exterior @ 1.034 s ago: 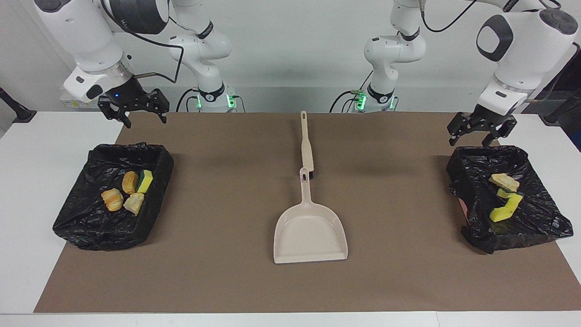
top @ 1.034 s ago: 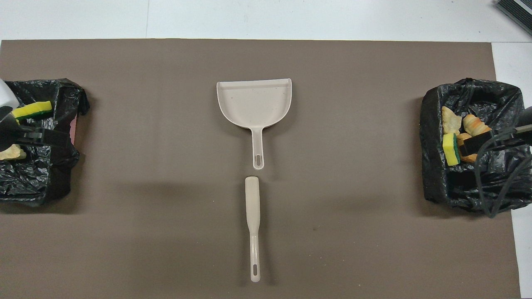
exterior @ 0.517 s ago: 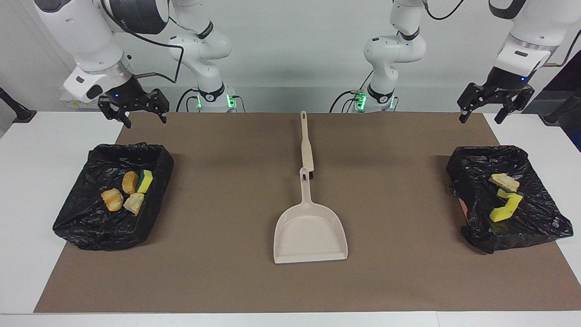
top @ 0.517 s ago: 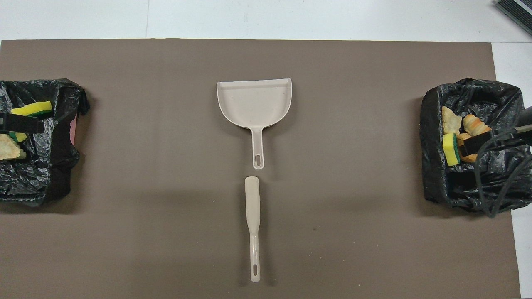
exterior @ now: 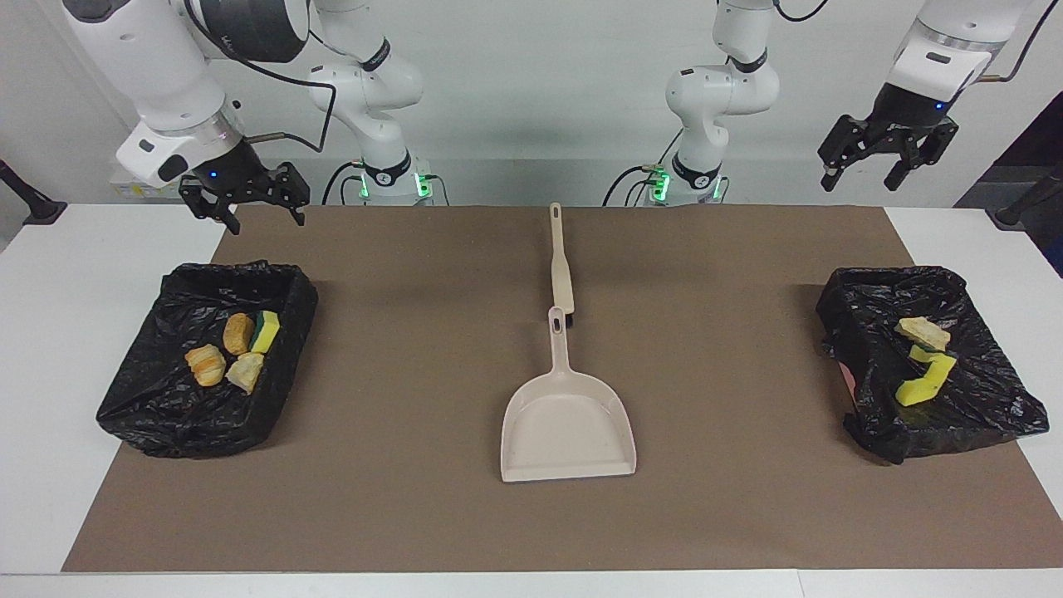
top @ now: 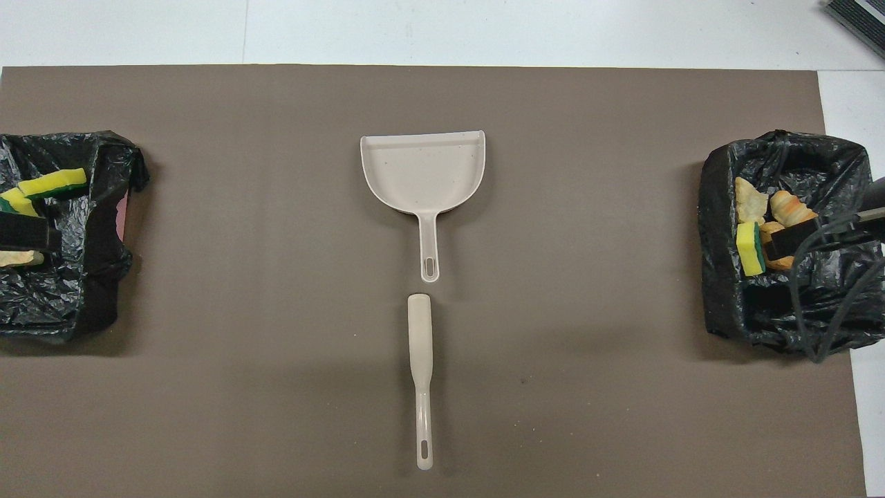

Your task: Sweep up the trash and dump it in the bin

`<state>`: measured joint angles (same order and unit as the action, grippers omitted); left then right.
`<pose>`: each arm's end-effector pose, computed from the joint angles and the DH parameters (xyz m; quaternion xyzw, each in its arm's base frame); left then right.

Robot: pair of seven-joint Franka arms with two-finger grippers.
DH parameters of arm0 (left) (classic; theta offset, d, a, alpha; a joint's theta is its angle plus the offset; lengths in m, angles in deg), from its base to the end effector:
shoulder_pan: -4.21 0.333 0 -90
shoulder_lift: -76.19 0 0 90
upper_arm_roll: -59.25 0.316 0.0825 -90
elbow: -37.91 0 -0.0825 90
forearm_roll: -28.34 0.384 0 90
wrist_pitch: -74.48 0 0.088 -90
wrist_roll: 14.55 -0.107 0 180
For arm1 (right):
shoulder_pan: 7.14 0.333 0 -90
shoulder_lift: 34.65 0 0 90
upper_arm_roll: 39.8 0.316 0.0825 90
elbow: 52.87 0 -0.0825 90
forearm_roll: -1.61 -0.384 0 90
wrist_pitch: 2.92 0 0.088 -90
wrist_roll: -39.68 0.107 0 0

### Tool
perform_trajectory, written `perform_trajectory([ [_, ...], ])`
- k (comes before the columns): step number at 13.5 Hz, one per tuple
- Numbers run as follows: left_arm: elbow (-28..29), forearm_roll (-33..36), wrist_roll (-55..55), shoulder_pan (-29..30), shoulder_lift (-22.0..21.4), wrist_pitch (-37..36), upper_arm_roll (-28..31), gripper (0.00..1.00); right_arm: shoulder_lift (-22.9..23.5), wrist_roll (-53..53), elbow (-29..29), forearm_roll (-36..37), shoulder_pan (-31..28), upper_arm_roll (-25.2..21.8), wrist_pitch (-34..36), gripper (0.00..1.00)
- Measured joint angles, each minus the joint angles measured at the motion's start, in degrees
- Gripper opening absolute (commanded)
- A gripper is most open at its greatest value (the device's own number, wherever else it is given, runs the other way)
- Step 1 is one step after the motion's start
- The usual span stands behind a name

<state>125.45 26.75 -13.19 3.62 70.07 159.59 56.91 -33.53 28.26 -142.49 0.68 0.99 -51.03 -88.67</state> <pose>0.5096 -0.0307 0.6937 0.9993 -0.0153 0.0317 0.0128 0.5513 -0.0269 0.6108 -0.9964 -0.0727 0.0422 0.0116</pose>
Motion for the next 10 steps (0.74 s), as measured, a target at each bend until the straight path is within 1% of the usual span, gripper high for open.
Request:
perform_trajectory([
  [10,0.07,-0.03,0.76,0.00,-0.55,-1.17,-0.29,1.00,0.00,0.00,0.00,0.00,0.00,0.00,0.00,1.00],
])
